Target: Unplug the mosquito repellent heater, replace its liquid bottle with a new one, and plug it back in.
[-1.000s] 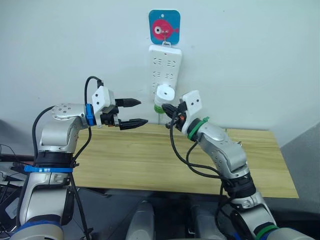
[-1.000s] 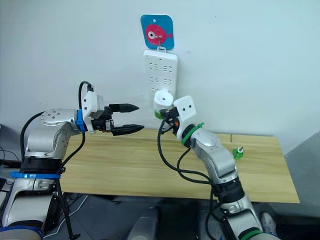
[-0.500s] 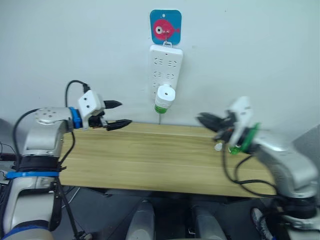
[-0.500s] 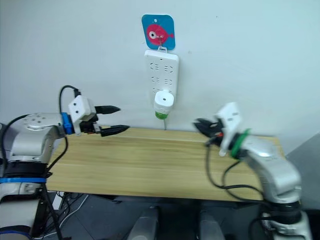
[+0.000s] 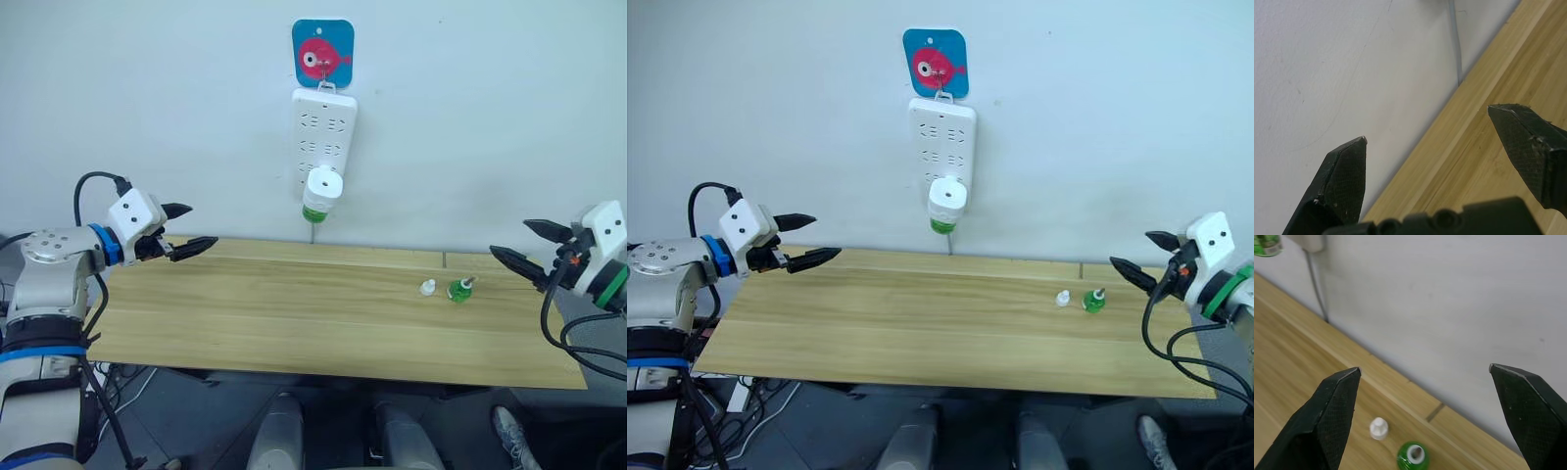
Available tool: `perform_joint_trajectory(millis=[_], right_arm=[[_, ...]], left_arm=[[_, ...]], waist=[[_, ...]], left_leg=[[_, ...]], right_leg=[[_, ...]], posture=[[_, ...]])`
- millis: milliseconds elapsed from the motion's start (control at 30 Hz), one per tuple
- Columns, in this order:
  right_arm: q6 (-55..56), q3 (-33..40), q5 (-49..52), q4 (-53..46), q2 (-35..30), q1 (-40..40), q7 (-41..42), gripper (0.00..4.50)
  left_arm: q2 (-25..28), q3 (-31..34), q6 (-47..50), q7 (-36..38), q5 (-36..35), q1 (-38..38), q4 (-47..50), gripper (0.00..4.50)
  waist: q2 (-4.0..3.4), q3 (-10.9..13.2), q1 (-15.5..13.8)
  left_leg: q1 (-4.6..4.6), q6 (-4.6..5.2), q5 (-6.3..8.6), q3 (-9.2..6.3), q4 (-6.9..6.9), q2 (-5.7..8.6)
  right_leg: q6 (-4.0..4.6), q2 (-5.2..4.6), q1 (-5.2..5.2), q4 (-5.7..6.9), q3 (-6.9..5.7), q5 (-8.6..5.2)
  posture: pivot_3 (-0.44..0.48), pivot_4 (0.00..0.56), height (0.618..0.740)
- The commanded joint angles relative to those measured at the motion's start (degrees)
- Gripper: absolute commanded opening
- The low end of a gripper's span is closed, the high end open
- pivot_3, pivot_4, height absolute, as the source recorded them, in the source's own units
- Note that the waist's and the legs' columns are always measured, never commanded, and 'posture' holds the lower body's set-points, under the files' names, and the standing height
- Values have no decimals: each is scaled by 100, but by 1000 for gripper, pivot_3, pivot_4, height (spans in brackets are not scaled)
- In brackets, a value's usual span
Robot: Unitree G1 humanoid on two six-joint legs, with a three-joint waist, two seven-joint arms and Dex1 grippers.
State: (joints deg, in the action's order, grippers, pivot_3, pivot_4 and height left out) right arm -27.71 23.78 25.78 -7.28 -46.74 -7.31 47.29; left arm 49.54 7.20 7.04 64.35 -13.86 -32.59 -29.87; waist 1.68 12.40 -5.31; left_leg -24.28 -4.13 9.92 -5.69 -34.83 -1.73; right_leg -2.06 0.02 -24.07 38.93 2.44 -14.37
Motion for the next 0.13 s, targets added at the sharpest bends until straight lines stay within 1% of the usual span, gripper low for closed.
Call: perform_joint_trajectory(millis=[33,133], right_arm=[[302,365,-149,234,-104,-19,-218,4481],[480,290,-293,317,-134,-43,-264,4481]], left_arm=[[41,184,-72,-38,-85,-4,107,4500],[35,156,-78,-32,-67,-4,83,4500]], waist=[[0,0,-2],[0,0,-3]], left_leg=[[2,0,0,1,0,0],[2,0,0,4,0,0]], right_leg=[[0,0,1,0,0,0],[0,0,1,0,3,0]], posture=[[340,140,740],[340,137,740]])
